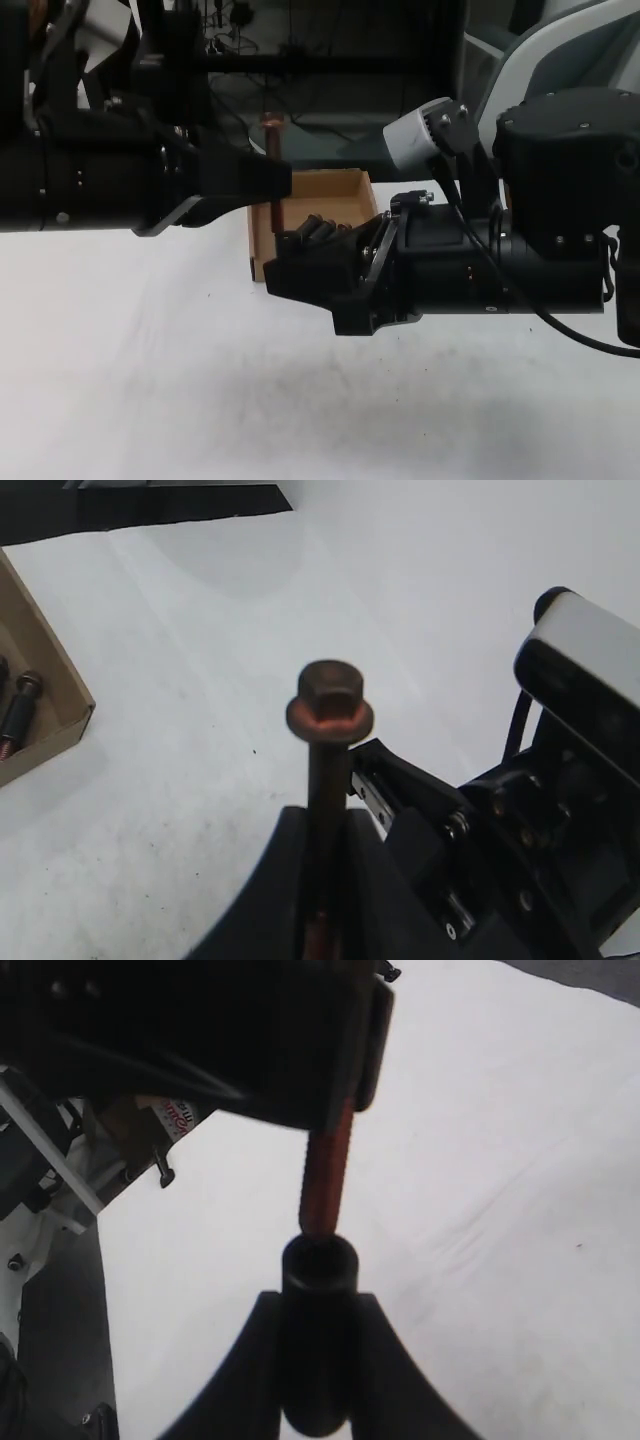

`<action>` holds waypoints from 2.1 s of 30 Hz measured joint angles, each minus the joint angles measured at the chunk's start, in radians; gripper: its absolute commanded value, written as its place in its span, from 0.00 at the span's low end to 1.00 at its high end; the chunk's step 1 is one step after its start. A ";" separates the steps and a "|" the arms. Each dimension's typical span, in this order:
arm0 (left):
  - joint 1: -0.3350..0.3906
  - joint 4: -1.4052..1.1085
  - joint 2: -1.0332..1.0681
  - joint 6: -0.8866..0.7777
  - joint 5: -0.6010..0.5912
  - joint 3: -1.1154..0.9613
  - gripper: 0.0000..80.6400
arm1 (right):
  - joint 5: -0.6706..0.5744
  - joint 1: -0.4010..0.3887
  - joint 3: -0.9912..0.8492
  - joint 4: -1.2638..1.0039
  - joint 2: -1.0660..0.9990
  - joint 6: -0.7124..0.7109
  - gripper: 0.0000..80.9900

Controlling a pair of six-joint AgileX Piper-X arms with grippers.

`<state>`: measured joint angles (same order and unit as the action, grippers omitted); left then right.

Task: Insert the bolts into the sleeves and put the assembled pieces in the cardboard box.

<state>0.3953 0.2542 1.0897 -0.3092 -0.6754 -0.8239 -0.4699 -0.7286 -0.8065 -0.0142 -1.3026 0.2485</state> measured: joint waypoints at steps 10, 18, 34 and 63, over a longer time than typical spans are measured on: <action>0.000 0.000 0.000 -0.003 -0.038 0.000 0.02 | -0.012 0.000 0.000 0.000 0.000 0.000 0.01; 0.000 0.000 0.000 -0.004 -0.038 0.000 0.02 | -0.016 0.000 -0.004 -0.007 0.000 0.000 0.01; 0.000 0.017 -0.004 0.005 -0.046 -0.005 0.02 | -0.011 0.005 -0.041 0.006 -0.002 -0.012 0.01; 0.002 0.112 -0.067 0.066 0.032 -0.010 0.02 | -0.023 0.005 -0.049 -0.012 -0.009 -0.016 0.01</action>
<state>0.3977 0.3666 1.0225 -0.2433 -0.6437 -0.8338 -0.4929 -0.7236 -0.8551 -0.0258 -1.3114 0.2328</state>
